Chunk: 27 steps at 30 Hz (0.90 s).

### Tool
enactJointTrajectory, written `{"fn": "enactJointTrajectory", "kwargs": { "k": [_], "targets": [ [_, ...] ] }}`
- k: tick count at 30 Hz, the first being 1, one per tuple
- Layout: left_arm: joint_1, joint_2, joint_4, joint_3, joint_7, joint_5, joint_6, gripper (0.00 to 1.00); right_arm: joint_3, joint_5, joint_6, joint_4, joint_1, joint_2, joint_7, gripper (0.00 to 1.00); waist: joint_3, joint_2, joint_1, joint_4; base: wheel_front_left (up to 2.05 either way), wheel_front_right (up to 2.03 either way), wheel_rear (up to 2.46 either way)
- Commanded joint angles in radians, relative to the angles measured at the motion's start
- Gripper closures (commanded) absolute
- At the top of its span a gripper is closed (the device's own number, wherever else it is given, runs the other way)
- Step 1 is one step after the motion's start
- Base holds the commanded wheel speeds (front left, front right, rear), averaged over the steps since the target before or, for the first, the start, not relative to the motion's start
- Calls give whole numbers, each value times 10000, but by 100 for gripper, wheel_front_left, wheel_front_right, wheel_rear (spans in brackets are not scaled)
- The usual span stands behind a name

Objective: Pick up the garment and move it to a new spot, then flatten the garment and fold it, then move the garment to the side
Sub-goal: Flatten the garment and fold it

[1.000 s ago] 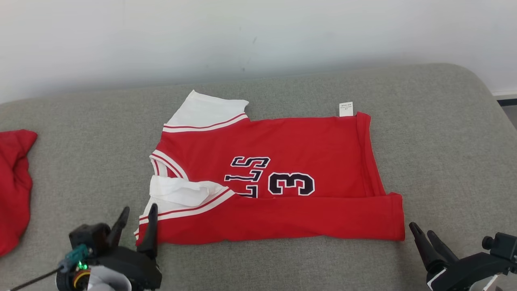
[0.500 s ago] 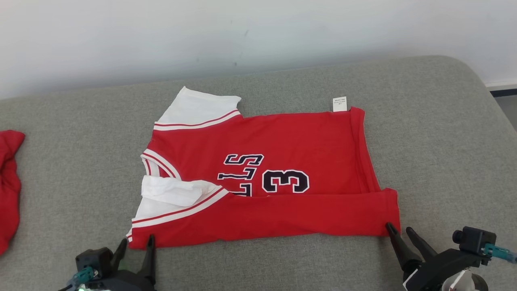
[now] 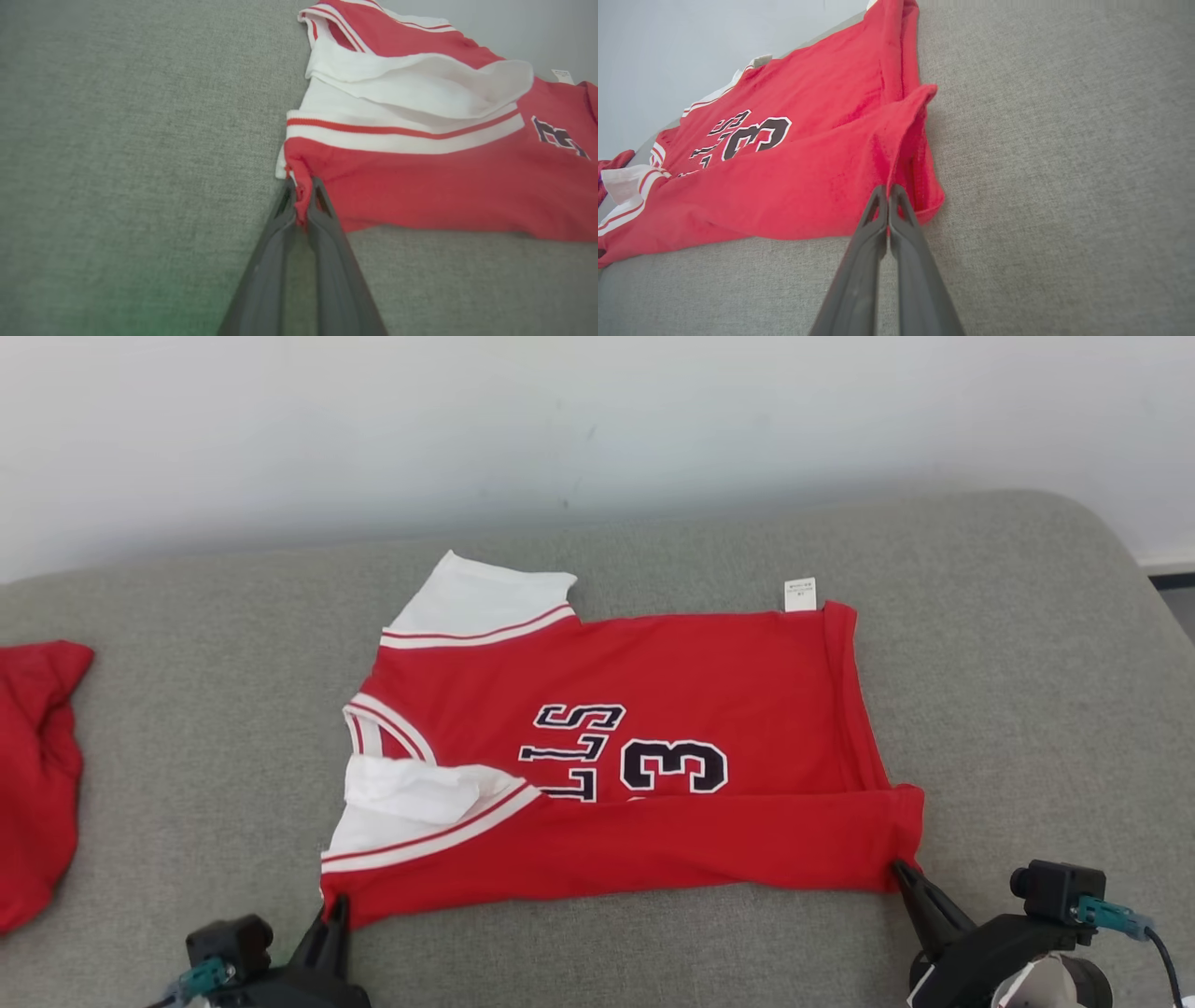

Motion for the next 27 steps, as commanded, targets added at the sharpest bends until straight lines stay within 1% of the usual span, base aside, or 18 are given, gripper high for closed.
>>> {"fn": "enactJointTrajectory", "kwargs": {
  "k": [1,4,7,9,10,11,14,18,19,20,21,22,25,27],
  "targets": [
    [304,-31,-2,69,-45,19,-3,100,69,-61,-24,-64,117,-94,-91,100,-239,0,0,129,0,0,0],
    [702,-4,-411,312,-58,119,-13,100,111,129,-24,-220,470,-276,-189,100,-536,0,0,276,0,0,0],
    [1346,-66,-1014,485,-62,328,139,100,28,241,-24,-496,947,-487,-216,100,-817,0,0,444,0,0,0],
    [1925,-69,-1541,653,-58,399,240,100,-87,329,-24,-775,1501,-655,-50,100,-970,0,0,573,0,0,0],
    [1925,-69,-1541,653,-58,399,240,100,-87,329,-24,-775,1501,-655,-50,100,-970,0,0,573,0,0,0],
    [2278,-151,-1912,685,-58,437,335,100,-199,290,-24,-1004,1782,-751,60,100,-1011,0,0,624,0,0,0],
    [2730,-193,-2423,606,-58,493,494,100,-488,355,-24,-1218,2188,-753,181,100,-1036,0,0,692,0,0,0],
    [2947,-106,-2711,532,72,510,550,100,-805,279,-24,-1524,2629,-539,398,100,-1065,0,0,794,0,0,0],
    [2941,-107,-2758,564,62,508,598,84,-874,243,-24,-1571,2695,-477,426,100,-1069,0,0,796,0,0,0],
    [2916,-78,-2792,575,44,577,643,27,-933,168,-24,-1611,2732,-412,429,100,-1072,0,0,792,0,0,0],
    [2885,-72,-2824,598,28,607,696,0,-982,52,-24,-1667,2743,-367,357,25,-1076,0,0,784,0,0,0],
    [2879,-91,-2846,617,8,641,710,0,-1026,-31,-24,-1668,2747,-294,352,0,-1084,0,0,773,0,0,0],
    [2893,-86,-3038,638,-30,814,810,0,-1191,-444,-24,-1833,2621,-199,159,0,-1096,0,0,715,0,0,0],
    [2901,-39,-3350,830,-53,1056,967,0,-1410,-822,-24,-1994,2517,-185,-150,0,-1113,0,0,688,0,0,0]
  ]
}}
